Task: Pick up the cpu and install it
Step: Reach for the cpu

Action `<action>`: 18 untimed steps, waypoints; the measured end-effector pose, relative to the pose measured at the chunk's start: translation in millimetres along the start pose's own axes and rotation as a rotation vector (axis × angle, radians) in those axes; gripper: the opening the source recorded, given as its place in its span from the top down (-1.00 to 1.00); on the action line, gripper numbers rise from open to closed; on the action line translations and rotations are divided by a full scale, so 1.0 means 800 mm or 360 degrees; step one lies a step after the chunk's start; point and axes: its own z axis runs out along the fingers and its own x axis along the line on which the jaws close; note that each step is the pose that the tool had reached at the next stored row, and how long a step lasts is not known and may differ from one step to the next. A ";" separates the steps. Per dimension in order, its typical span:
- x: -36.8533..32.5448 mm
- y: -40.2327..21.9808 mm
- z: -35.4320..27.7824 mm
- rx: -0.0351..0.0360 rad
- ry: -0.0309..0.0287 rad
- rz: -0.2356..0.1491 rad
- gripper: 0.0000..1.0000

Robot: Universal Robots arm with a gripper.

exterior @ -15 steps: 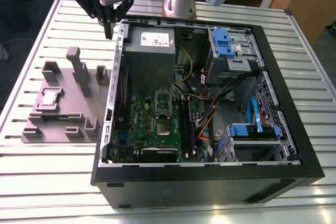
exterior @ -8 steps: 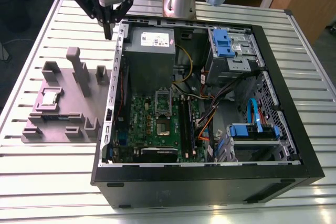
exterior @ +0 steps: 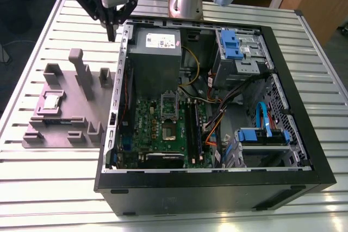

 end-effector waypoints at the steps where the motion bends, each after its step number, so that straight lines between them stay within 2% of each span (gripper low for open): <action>1: 0.0002 0.0000 0.0002 0.0000 0.00010 0.0000 0.80; 18: 0.0041 -0.0004 0.0030 0.0001 0.00117 0.0001 0.80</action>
